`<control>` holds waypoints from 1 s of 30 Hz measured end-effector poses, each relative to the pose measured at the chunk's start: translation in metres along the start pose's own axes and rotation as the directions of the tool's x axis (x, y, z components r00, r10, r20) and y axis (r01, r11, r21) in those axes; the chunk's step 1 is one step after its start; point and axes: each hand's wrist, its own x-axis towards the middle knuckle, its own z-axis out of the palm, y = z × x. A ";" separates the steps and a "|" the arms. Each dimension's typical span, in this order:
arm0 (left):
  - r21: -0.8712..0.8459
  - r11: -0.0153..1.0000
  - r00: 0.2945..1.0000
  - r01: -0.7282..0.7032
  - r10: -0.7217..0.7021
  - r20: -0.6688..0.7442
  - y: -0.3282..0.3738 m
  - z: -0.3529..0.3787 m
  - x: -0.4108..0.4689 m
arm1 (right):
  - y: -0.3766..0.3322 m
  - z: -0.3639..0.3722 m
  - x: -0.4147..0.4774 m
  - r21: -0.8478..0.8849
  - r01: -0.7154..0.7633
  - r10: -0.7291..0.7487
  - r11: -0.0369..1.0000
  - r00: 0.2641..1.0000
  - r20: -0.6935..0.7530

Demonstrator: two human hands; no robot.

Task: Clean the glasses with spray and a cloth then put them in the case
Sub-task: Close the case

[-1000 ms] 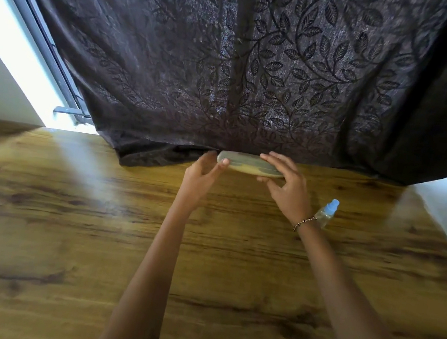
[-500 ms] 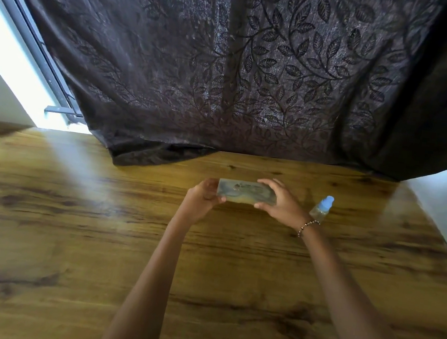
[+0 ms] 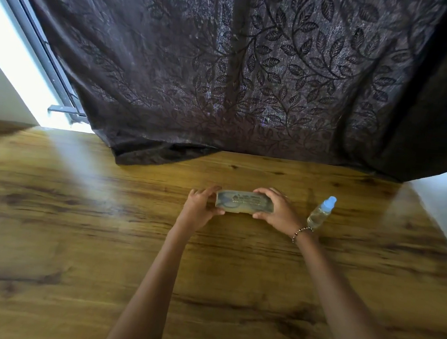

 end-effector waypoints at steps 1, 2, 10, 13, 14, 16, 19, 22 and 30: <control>0.001 1.000 1.000 0.005 -0.005 -0.004 0.000 0.001 -0.001 | 0.001 0.001 0.000 0.009 -0.005 0.005 1.000 1.000 0.002; 0.001 1.000 1.000 0.016 -0.016 -0.004 0.000 0.002 -0.001 | 0.001 0.002 0.000 0.025 -0.012 0.012 1.000 1.000 0.007; 0.015 0.999 0.999 0.042 -0.042 0.016 -0.003 0.004 -0.005 | 0.006 0.009 -0.005 0.048 -0.048 0.048 0.998 0.999 0.008; 0.013 0.999 0.998 0.053 -0.053 0.022 -0.003 0.004 -0.004 | 0.006 0.007 -0.006 0.058 -0.054 0.054 0.997 0.999 0.007; 0.015 0.998 0.998 0.058 -0.059 0.022 -0.003 0.004 -0.004 | 0.005 0.006 -0.007 0.062 -0.057 0.057 0.996 0.998 0.008; 0.032 0.998 0.998 0.056 -0.056 0.011 -0.002 0.003 -0.004 | 0.005 0.003 -0.008 0.070 -0.071 0.071 0.995 0.997 0.013; 0.060 0.998 0.998 0.001 0.003 -0.060 0.004 0.002 -0.003 | 0.003 -0.003 -0.012 0.070 -0.091 0.091 0.993 0.996 0.006; 0.027 0.996 0.987 -0.081 0.084 -0.137 0.014 0.004 -0.003 | 0.000 -0.011 -0.019 0.037 -0.049 0.051 0.998 0.997 -0.060; 0.042 0.990 0.991 -0.135 0.136 -0.011 0.027 0.010 -0.001 | 0.003 -0.056 -0.044 -0.174 0.034 -0.121 0.984 0.845 -0.521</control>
